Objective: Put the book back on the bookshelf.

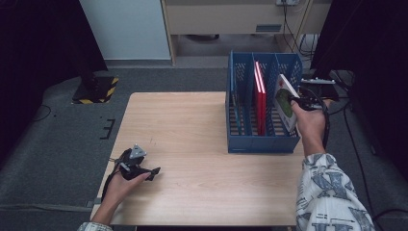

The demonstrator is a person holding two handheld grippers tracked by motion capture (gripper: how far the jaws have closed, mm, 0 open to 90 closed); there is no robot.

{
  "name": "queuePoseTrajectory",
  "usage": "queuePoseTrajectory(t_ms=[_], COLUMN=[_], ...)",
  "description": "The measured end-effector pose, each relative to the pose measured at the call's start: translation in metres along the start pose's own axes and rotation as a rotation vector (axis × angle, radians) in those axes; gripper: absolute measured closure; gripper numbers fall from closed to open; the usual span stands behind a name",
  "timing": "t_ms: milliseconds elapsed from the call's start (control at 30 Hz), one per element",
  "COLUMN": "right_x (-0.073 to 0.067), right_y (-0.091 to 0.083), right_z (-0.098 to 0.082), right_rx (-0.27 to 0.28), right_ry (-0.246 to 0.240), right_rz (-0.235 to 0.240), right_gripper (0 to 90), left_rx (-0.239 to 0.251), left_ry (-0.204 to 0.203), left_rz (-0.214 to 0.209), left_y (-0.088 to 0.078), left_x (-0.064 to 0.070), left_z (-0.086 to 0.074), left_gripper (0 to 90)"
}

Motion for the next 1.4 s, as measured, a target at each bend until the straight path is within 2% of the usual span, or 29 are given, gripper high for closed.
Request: queuePoseTrajectory(t_ms=[133,367,533,900,1400], right_x=[-0.002,-0.009,-0.009,-0.005,-0.009], right_y=[0.010,0.028,0.037,0.046,0.054], right_z=[-0.002,-0.010,-0.016,-0.026,-0.033], right_rx=[0.000,-0.010,-0.026,-0.062,-0.096], right_ry=[0.012,-0.005,0.017,0.035,0.009], right_rz=[-0.004,-0.032,-0.027,-0.018,-0.014], right_gripper=[76.4,76.4,76.4,76.4,76.3], left_rx=[-0.001,0.001,-0.001,-0.006,-0.010], left_ry=[0.003,0.005,0.003,0.013,0.018], left_rz=[-0.001,0.000,0.001,-0.001,-0.002], left_y=[0.001,0.000,0.000,0.002,0.002], left_x=[0.001,0.001,0.000,0.002,0.002], left_z=[0.000,0.000,0.000,0.000,0.001], left_gripper=[3.6,3.6,3.6,3.7,3.8])
Point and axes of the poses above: each handheld gripper's, and its own axes: y roughly forward along the jaws, z roughly out of its top, x roughly to its right, the point moved 1 cm from there along y, roughly forward along the jaws, and after that the axes turned 11 degrees about -z, right-handed, at the moved point
